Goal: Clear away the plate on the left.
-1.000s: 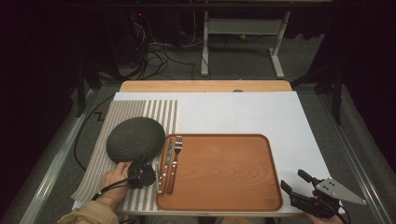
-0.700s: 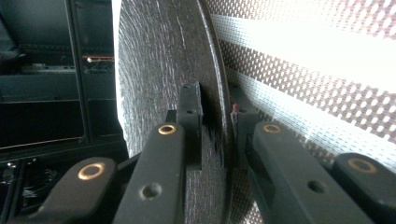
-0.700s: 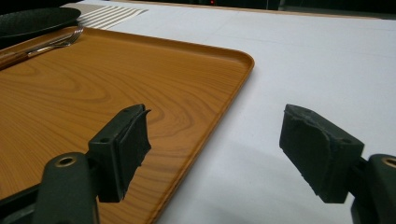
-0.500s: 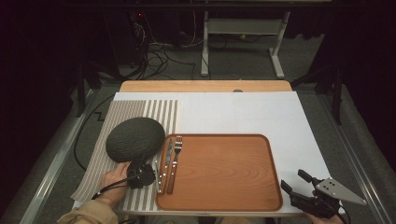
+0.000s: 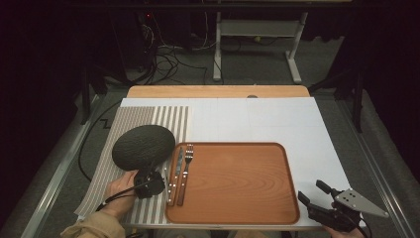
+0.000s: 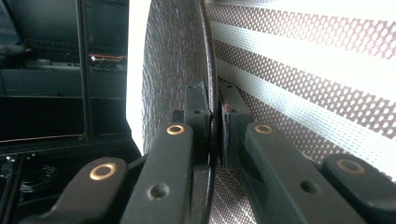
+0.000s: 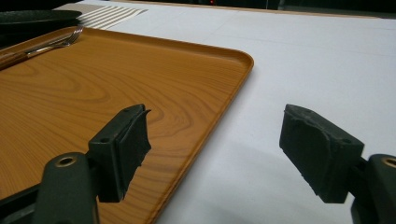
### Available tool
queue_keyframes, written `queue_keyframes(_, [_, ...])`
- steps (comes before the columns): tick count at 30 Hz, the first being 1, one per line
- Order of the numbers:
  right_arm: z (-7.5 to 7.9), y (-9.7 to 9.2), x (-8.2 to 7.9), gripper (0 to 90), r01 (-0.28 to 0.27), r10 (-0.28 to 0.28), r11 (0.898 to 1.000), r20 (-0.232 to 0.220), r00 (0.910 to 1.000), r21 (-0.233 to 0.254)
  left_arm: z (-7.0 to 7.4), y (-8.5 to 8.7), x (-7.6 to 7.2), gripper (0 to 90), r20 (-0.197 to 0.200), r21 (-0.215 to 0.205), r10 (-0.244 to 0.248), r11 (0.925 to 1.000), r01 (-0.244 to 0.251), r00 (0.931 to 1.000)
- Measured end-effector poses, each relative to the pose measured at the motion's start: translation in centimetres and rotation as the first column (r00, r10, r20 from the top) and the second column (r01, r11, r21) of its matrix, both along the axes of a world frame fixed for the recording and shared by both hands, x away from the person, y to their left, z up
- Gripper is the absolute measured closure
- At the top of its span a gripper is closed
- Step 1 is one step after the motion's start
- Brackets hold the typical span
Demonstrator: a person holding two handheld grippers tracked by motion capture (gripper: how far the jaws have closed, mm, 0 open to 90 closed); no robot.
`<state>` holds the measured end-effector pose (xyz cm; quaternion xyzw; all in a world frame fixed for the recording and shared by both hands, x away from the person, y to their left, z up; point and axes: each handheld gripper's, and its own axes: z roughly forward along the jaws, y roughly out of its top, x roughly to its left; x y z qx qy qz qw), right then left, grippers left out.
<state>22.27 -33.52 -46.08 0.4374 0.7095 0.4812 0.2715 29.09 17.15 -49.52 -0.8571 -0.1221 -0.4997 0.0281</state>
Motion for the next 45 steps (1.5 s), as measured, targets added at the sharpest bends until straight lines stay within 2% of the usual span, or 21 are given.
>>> queue_keyframes(5, [0.0,0.0,0.0,24.5,0.003,-0.003,1.0,-0.003,1.0,0.003,0.3,0.1,0.0,81.5,0.008,-0.013,-0.004,0.9999,0.004,1.0])
queue_keyframes(9, [0.0,0.0,0.0,24.6,0.003,-0.003,1.0,-0.003,1.0,0.002,0.8,0.0,0.1,81.3,-0.002,-0.011,-0.001,0.9999,0.001,1.0])
queue_keyframes(17, [0.0,0.0,0.0,24.6,0.002,-0.002,1.0,-0.002,1.0,0.002,1.6,-0.2,0.1,81.1,-0.019,-0.04,0.0,0.9992,0.0,0.9998])
queue_keyframes(26, [0.0,-0.1,0.1,24.5,0.002,-0.002,1.0,-0.004,1.0,0.004,2.3,-0.3,0.2,80.4,-0.039,-0.032,0.005,0.9995,-0.006,0.9992])
queue_keyframes(30, [0.0,-0.1,0.1,24.6,0.002,-0.002,1.0,-0.004,1.0,0.004,2.4,-0.4,0.1,80.4,-0.036,-0.049,0.001,0.9988,-0.003,0.9993])
queue_keyframes(36, [0.0,-0.1,0.1,24.6,0.002,-0.002,1.0,-0.005,1.0,0.004,2.8,-0.6,-0.2,80.4,-0.039,-0.051,-0.009,0.9987,0.007,0.9992])
queue_keyframes(40, [0.0,-0.1,0.1,24.6,0.003,-0.003,1.0,-0.004,1.0,0.005,3.3,-0.8,-0.2,80.4,-0.035,-0.075,-0.006,0.9972,0.003,0.9994])
queue_keyframes(45, [0.0,-0.1,0.1,24.6,0.001,-0.001,1.0,-0.004,1.0,0.006,4.2,-1.1,-0.7,80.4,-0.017,-0.067,-0.025,0.9974,0.024,0.9995])
